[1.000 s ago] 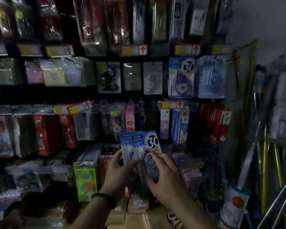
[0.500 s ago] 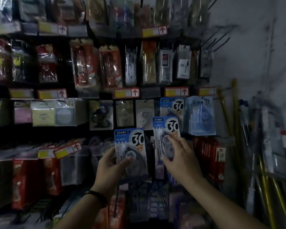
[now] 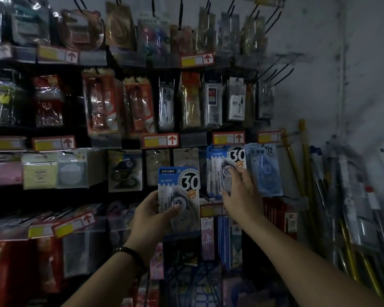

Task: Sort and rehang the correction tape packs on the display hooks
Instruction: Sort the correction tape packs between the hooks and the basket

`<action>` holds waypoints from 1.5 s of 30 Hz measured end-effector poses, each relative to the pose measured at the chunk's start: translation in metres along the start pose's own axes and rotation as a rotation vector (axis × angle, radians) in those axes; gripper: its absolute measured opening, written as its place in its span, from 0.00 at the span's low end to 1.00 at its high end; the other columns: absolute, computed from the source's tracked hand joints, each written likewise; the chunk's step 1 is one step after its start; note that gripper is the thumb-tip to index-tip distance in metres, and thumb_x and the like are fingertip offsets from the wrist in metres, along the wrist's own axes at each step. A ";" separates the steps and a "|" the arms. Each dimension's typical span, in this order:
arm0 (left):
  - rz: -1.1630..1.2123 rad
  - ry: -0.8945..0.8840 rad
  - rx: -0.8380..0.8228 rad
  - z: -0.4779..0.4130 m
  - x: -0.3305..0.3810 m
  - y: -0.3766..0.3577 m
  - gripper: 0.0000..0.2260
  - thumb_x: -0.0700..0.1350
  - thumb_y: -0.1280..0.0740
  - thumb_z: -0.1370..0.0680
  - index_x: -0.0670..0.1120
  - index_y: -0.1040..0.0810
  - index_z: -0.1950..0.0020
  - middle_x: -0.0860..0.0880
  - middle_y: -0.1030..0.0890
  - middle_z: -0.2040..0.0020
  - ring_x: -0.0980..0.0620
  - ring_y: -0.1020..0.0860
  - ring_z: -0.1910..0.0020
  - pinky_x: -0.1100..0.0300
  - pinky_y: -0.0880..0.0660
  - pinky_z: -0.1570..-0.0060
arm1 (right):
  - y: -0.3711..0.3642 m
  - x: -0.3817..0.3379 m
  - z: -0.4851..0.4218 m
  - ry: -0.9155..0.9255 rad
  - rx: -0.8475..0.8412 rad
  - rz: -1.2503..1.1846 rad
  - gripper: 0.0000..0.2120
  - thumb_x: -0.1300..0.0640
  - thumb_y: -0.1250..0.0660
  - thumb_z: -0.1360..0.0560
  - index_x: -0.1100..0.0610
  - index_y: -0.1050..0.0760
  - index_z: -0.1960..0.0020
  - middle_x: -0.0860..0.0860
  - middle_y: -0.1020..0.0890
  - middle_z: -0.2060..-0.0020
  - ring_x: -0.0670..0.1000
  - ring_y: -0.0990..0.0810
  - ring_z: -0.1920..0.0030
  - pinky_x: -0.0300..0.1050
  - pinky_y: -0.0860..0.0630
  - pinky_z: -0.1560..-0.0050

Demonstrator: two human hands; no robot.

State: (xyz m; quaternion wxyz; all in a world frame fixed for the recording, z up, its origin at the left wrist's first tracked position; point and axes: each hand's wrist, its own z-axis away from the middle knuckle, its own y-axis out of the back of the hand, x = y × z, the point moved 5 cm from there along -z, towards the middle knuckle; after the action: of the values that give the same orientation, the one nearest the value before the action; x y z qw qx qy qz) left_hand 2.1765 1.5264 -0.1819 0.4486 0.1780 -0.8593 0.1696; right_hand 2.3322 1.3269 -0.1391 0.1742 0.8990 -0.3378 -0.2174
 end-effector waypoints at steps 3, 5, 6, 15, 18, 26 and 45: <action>-0.008 -0.001 -0.011 -0.002 0.000 -0.004 0.15 0.37 0.26 0.20 0.51 0.17 0.37 0.49 0.11 0.44 0.48 0.12 0.45 0.47 0.14 0.46 | -0.001 0.000 -0.006 0.029 0.006 0.012 0.36 0.54 0.26 0.23 0.54 0.38 0.20 0.52 0.33 0.26 0.56 0.34 0.26 0.54 0.23 0.32; -0.011 0.003 -0.013 -0.004 0.000 -0.005 0.15 0.37 0.25 0.21 0.51 0.17 0.36 0.49 0.11 0.44 0.48 0.12 0.45 0.47 0.14 0.47 | -0.001 0.000 -0.010 0.034 0.002 0.024 0.36 0.54 0.26 0.23 0.53 0.38 0.19 0.52 0.33 0.27 0.56 0.33 0.26 0.54 0.24 0.31; -0.016 0.001 -0.012 -0.005 0.000 -0.006 0.15 0.37 0.25 0.21 0.51 0.17 0.36 0.49 0.11 0.44 0.48 0.12 0.45 0.47 0.13 0.47 | -0.002 0.000 -0.012 0.029 -0.008 0.031 0.37 0.54 0.26 0.23 0.53 0.38 0.19 0.52 0.32 0.27 0.56 0.34 0.26 0.54 0.24 0.30; 0.005 0.002 -0.038 -0.006 -0.001 -0.012 0.15 0.38 0.25 0.21 0.52 0.17 0.37 0.50 0.11 0.45 0.51 0.11 0.47 0.57 0.14 0.54 | -0.001 0.008 -0.017 0.015 -0.061 -0.019 0.38 0.49 0.27 0.23 0.49 0.41 0.18 0.51 0.32 0.27 0.55 0.33 0.27 0.50 0.23 0.36; 0.002 0.005 -0.031 -0.005 -0.001 -0.013 0.15 0.38 0.25 0.21 0.52 0.17 0.38 0.50 0.11 0.45 0.51 0.11 0.47 0.56 0.13 0.53 | -0.001 0.009 -0.020 0.034 -0.072 -0.009 0.38 0.47 0.28 0.23 0.48 0.42 0.18 0.51 0.32 0.28 0.55 0.33 0.27 0.51 0.23 0.38; -0.018 0.025 -0.031 -0.007 -0.005 -0.013 0.15 0.38 0.25 0.21 0.51 0.17 0.37 0.50 0.11 0.45 0.50 0.11 0.47 0.54 0.13 0.53 | -0.011 0.016 -0.027 0.020 -0.125 0.078 0.36 0.48 0.27 0.24 0.50 0.37 0.20 0.50 0.34 0.27 0.55 0.35 0.27 0.53 0.22 0.35; 0.122 0.029 -0.092 -0.023 -0.003 -0.057 0.12 0.39 0.30 0.17 0.46 0.19 0.33 0.45 0.12 0.41 0.43 0.13 0.42 0.43 0.15 0.44 | 0.012 -0.040 0.041 0.325 -0.187 -0.120 0.40 0.35 0.32 0.27 0.44 0.42 0.20 0.44 0.34 0.31 0.51 0.29 0.31 0.50 0.19 0.43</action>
State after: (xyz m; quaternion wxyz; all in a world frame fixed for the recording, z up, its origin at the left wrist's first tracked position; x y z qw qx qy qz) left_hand 2.2202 1.4872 -0.1651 0.4576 0.1021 -0.8688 0.1593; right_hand 2.2781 1.3394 -0.1573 0.2961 0.9207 -0.2292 -0.1099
